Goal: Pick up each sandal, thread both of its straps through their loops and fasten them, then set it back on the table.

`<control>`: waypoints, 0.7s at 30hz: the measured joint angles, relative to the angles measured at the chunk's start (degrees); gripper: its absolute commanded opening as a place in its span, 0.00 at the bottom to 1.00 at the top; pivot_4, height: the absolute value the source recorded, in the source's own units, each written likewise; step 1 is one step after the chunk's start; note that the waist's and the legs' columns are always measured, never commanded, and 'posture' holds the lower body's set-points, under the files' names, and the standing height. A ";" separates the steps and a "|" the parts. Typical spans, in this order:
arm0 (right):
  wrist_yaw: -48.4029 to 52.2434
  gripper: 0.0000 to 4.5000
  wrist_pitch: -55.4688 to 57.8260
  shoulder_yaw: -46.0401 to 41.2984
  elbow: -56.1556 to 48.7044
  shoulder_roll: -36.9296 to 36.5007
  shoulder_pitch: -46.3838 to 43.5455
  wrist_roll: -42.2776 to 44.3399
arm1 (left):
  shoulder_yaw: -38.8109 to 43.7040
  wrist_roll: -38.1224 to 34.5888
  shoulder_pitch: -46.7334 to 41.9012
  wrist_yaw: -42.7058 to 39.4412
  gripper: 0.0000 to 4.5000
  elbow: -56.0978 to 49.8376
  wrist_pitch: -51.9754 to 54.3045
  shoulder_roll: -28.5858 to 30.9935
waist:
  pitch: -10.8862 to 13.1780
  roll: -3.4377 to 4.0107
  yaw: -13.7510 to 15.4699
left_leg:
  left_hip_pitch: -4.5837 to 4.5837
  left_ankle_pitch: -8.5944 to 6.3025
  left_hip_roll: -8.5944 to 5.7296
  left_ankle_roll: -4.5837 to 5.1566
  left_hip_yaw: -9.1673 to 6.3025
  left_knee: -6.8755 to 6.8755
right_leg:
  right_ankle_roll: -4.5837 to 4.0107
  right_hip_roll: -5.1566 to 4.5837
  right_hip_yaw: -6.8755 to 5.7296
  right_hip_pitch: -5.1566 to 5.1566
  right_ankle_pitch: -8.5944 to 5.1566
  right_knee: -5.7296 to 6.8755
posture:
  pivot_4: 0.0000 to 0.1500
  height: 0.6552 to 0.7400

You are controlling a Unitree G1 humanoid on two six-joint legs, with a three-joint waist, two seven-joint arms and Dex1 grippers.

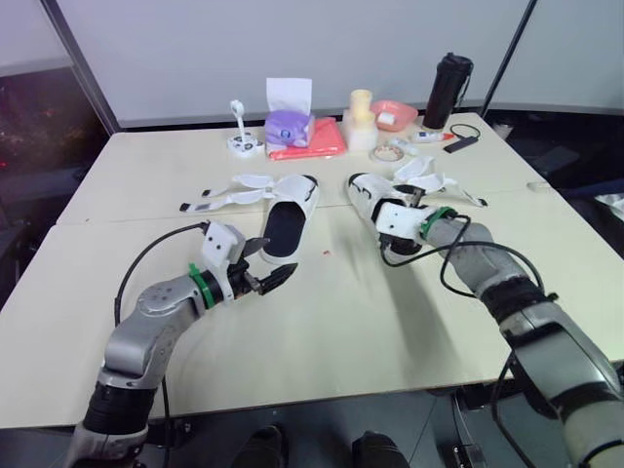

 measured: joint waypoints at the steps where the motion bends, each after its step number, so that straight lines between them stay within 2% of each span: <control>1: -1.53 0.99 -0.87 0.12 2.93 0.56 -1.27 -0.84 | -0.03 0.03 0.07 0.05 1.00 -0.14 0.00 -0.06 | 0.00 0.00 -0.02 | 0.00 0.00 0.00 0.00 -0.01 -0.01 | 0.00 0.00 0.00 0.00 0.00 0.00 | 1.00 1.00; 5: -8.65 0.99 -4.03 1.31 15.25 3.86 -7.14 -4.32 | 0.09 0.08 0.45 0.62 1.00 -0.95 0.03 -0.02 | 0.00 0.00 -0.09 | 0.00 0.02 0.00 -0.03 -0.01 -0.04 | 0.00 0.01 0.02 -0.01 0.00 0.01 | 1.00 1.00; 12: -13.80 0.99 -4.99 1.65 24.77 8.42 -10.13 -6.16 | 0.11 0.10 0.57 1.06 1.00 -1.60 0.06 -0.02 | 0.02 0.03 -0.19 | 0.01 0.05 0.00 -0.07 -0.01 -0.09 | -0.01 0.03 0.03 -0.06 0.00 0.06 | 1.00 1.00; 15: -15.30 0.80 -4.73 1.65 26.46 9.35 -11.04 -6.78 | 0.11 0.13 0.57 1.16 1.00 -1.61 0.06 -0.02 | 0.02 0.04 -0.32 | 0.02 0.07 0.00 -0.10 -0.01 -0.13 | -0.01 0.03 0.04 -0.08 0.00 0.08 | 1.00 1.00; 21: -18.18 0.10 -4.01 1.63 27.40 10.53 -11.46 -7.34 | 0.11 0.20 0.57 1.96 1.00 -1.61 0.06 -0.08 | 0.02 0.04 -1.33 | 0.15 0.16 0.00 -0.21 -0.02 -0.38 | -0.01 0.03 0.07 -0.08 0.00 0.09 | 1.00 1.00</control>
